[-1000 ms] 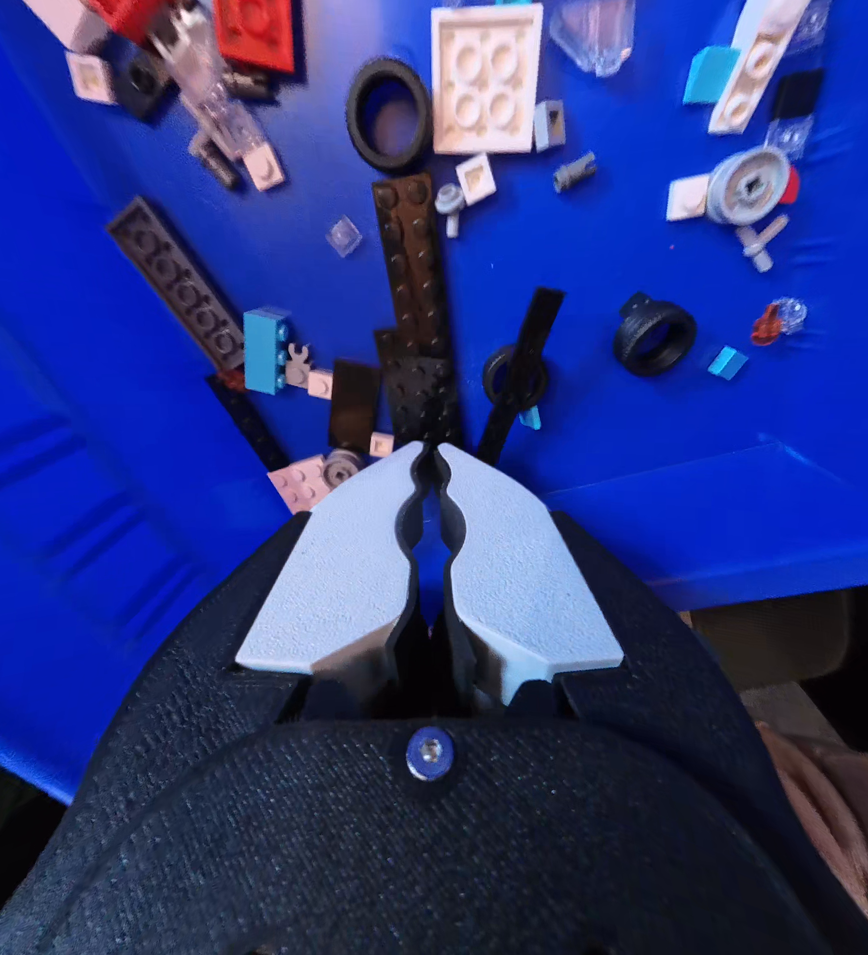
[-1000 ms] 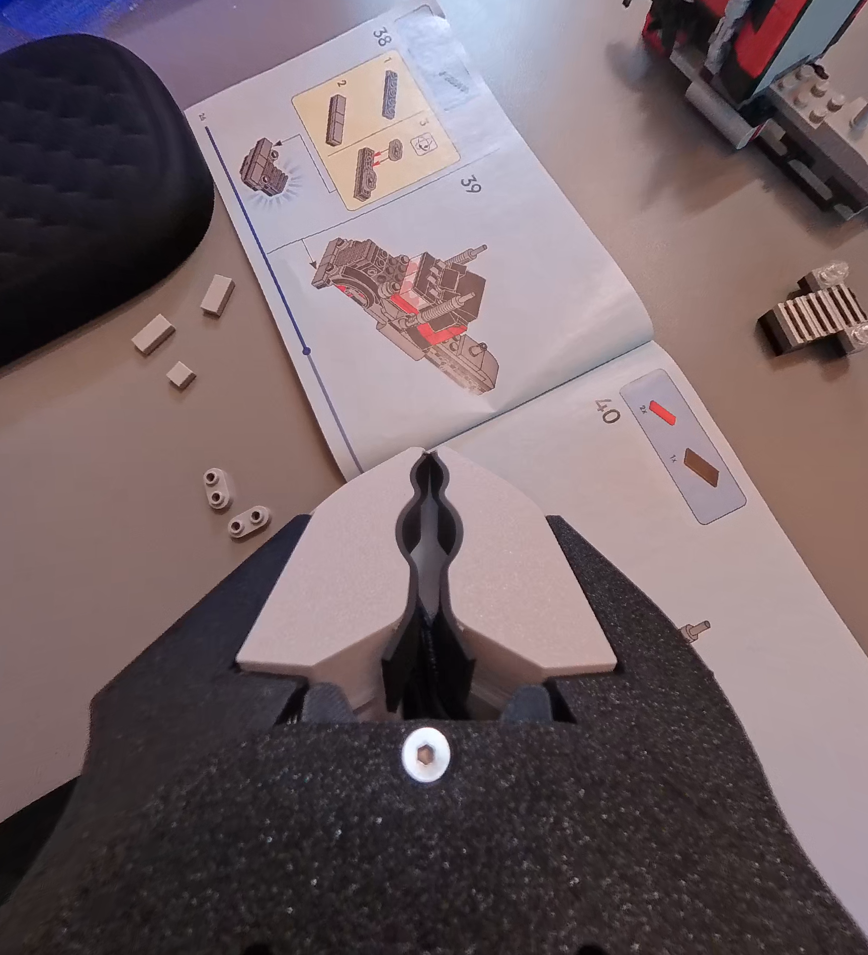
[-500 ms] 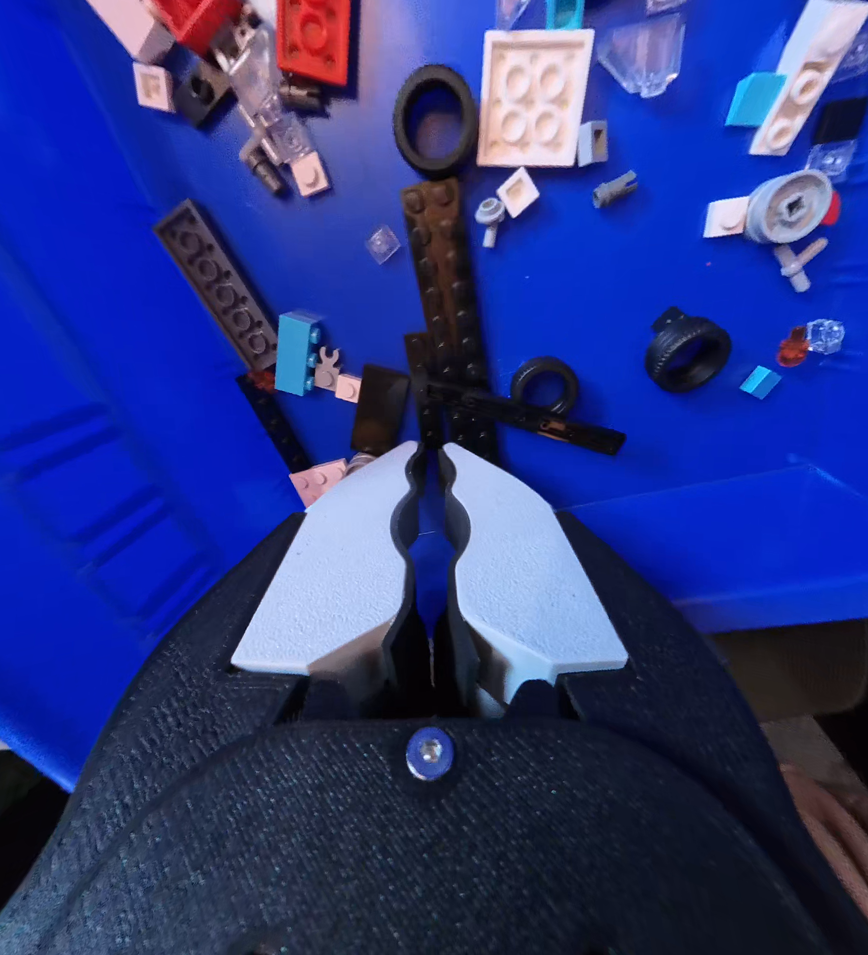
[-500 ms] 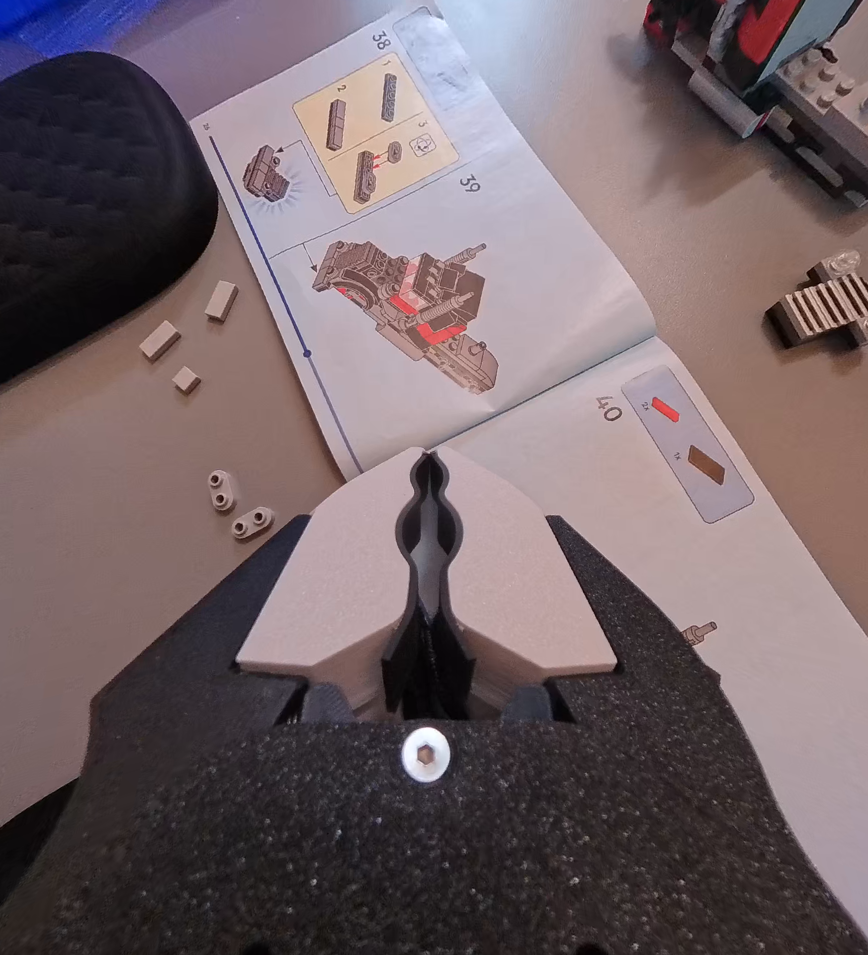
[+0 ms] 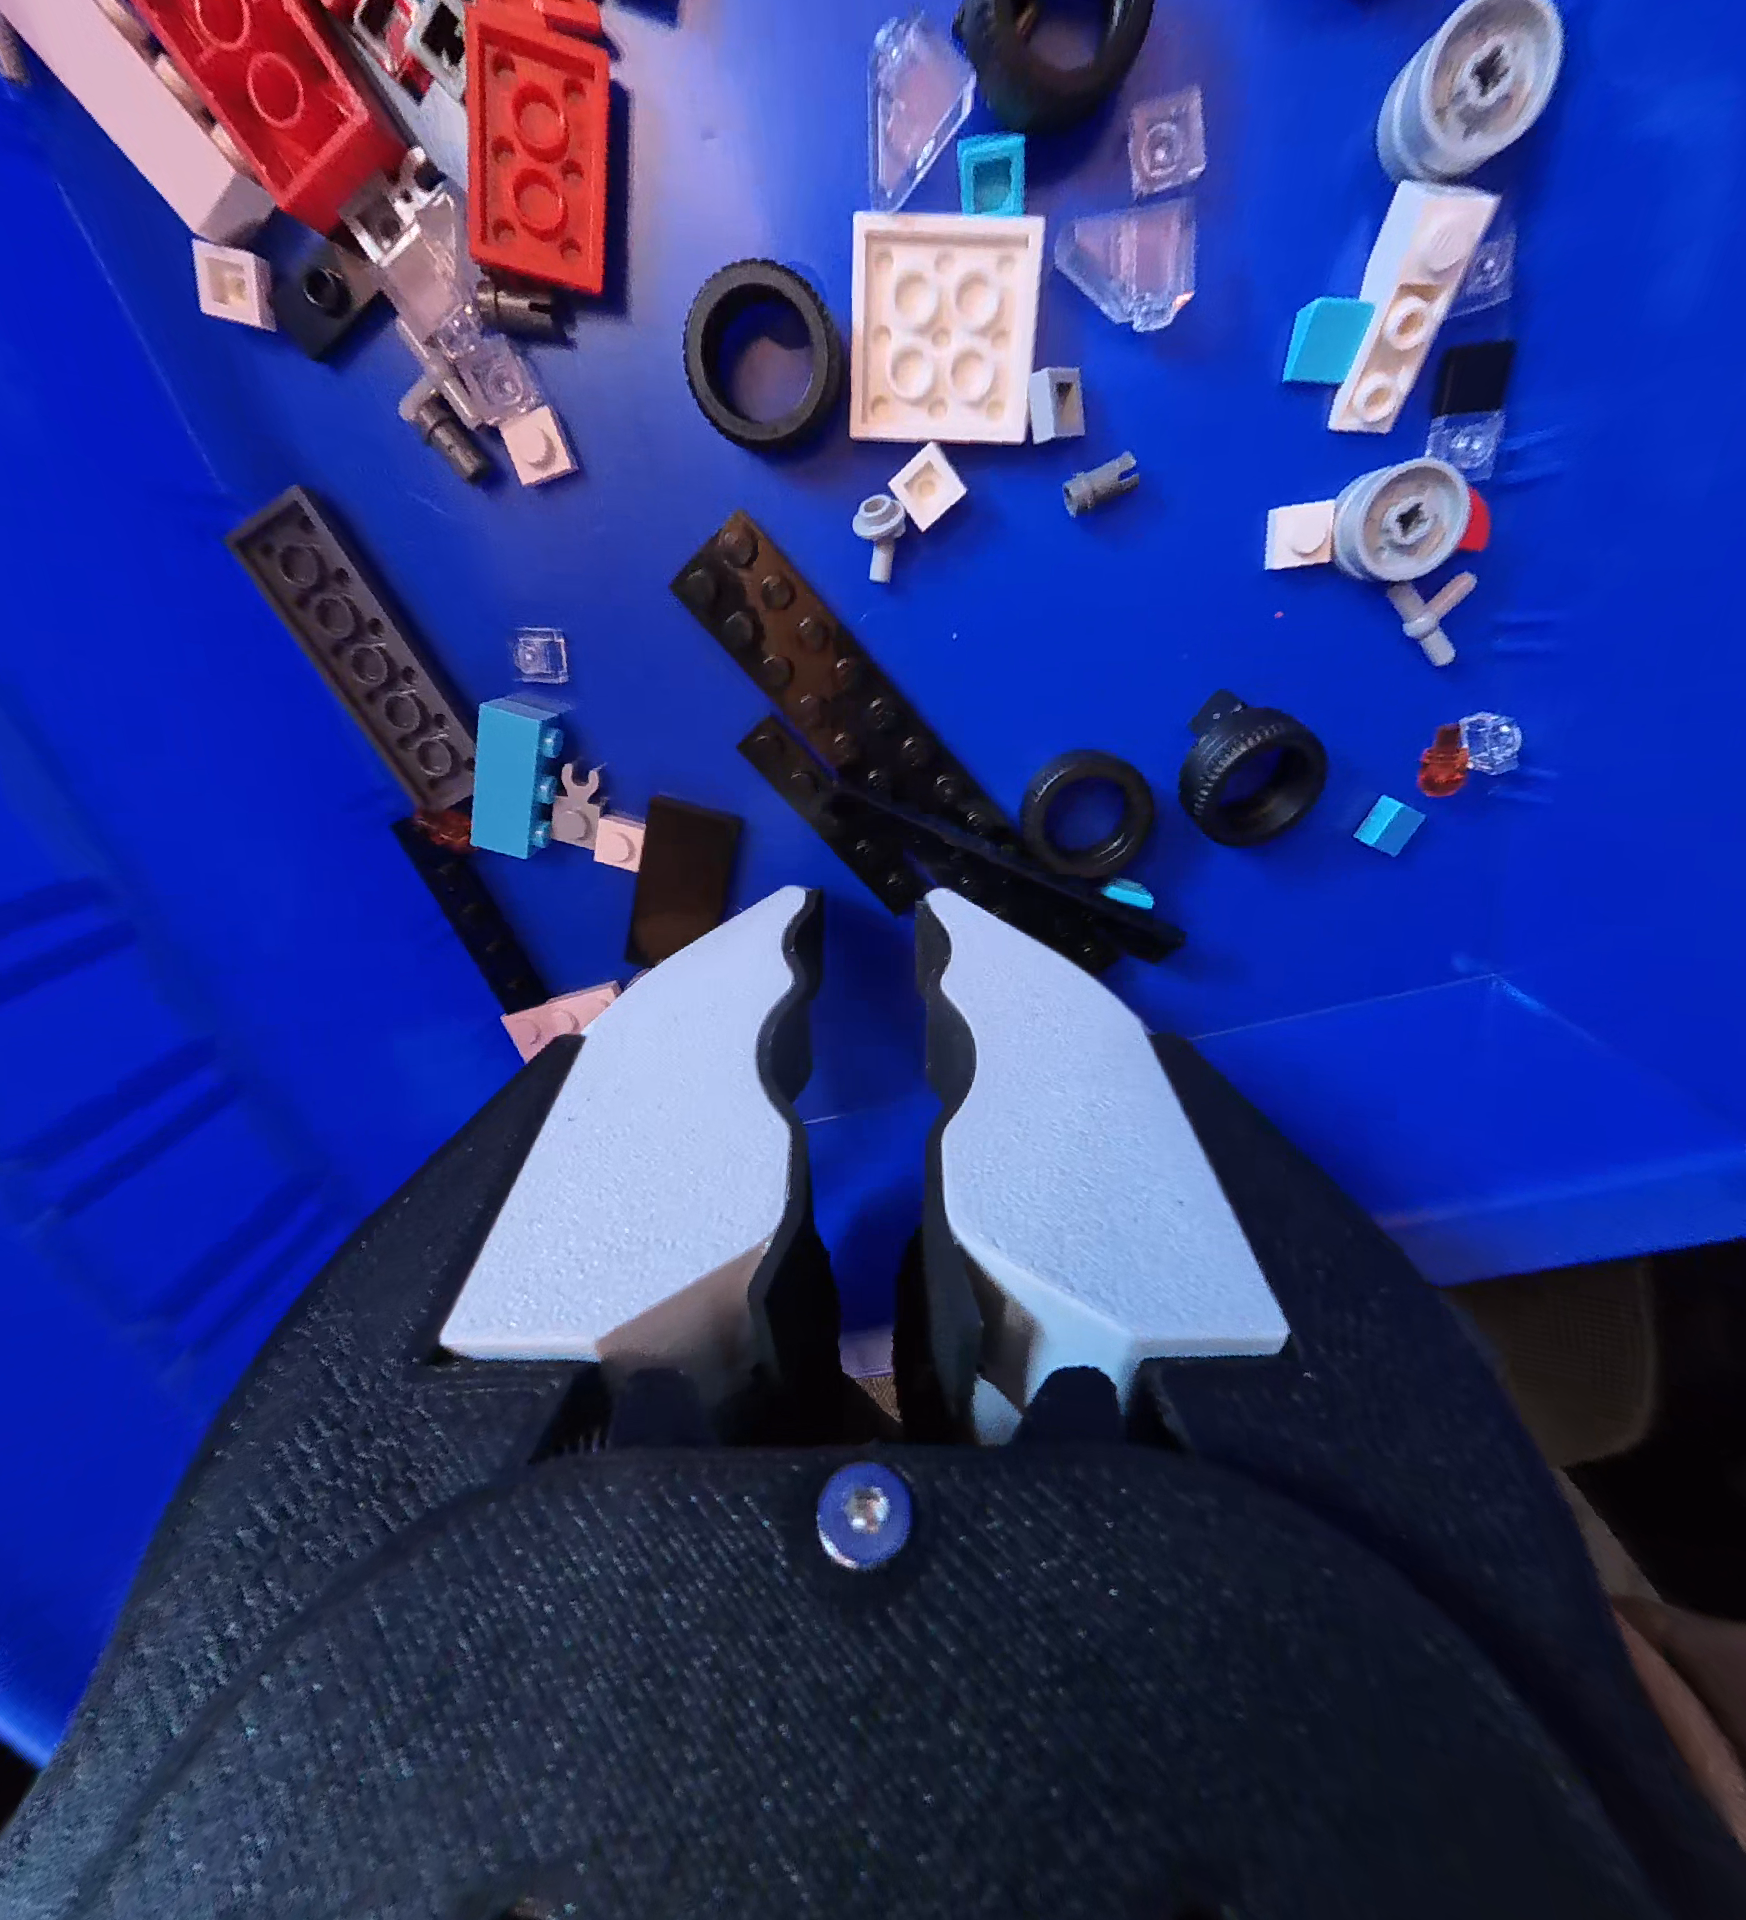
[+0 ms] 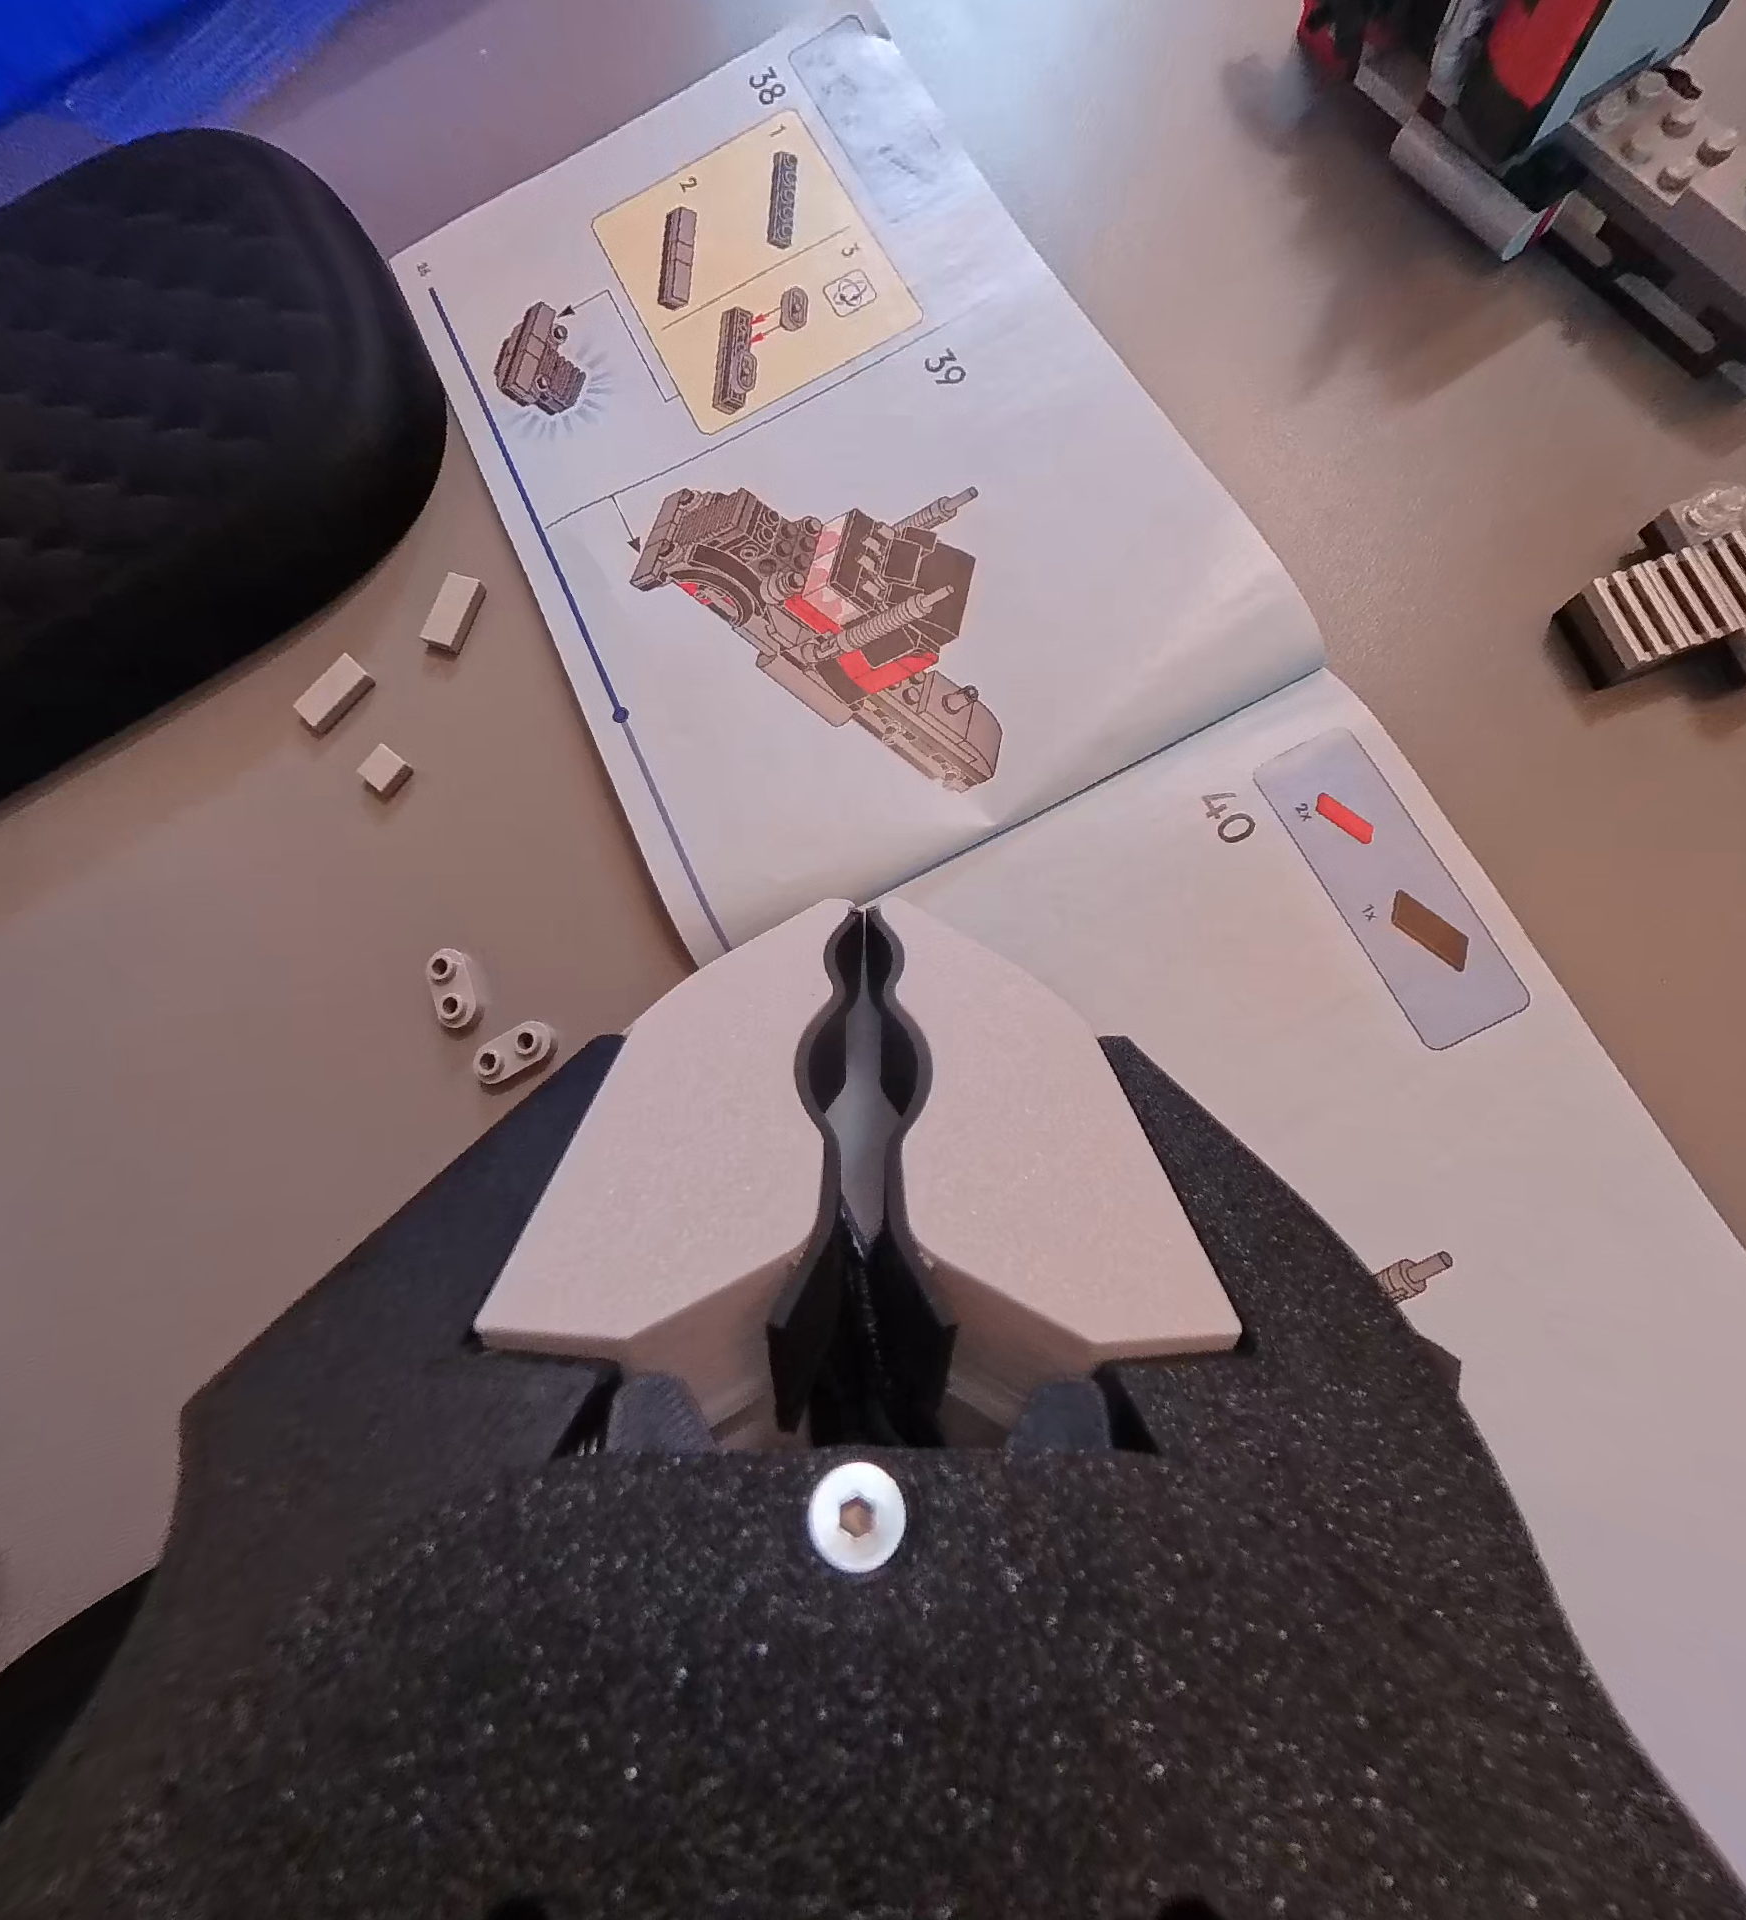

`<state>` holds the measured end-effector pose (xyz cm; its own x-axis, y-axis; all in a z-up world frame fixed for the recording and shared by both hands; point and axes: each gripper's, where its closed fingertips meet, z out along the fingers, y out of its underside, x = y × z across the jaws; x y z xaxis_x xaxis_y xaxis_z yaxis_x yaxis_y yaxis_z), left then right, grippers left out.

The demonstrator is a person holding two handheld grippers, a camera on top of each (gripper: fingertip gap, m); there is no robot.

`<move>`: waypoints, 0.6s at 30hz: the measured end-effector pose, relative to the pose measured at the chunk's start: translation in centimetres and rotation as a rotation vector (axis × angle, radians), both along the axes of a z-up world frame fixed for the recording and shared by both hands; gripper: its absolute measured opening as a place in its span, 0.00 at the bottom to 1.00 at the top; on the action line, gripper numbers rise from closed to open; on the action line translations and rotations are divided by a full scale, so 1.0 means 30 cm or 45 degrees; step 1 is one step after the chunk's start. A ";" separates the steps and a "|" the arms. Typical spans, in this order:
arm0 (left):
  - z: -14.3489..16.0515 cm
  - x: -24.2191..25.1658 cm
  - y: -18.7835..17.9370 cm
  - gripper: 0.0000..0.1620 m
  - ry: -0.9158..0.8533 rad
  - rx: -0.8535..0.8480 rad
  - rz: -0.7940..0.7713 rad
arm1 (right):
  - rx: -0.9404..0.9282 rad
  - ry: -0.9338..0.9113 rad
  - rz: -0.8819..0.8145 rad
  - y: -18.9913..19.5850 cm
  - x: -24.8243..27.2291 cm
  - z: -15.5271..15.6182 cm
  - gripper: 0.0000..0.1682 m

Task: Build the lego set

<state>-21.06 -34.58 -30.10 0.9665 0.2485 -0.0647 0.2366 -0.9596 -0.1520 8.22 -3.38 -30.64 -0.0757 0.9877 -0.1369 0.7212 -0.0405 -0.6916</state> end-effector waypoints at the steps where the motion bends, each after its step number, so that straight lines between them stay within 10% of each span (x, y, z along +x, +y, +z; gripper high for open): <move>1: -0.004 -0.005 -0.003 0.11 0.000 -0.004 0.015 | 0.001 0.000 0.000 0.000 0.000 0.000 0.00; 18: -0.006 -0.028 0.018 0.09 0.003 0.051 0.081 | -0.014 0.001 0.001 -0.001 0.002 -0.001 0.01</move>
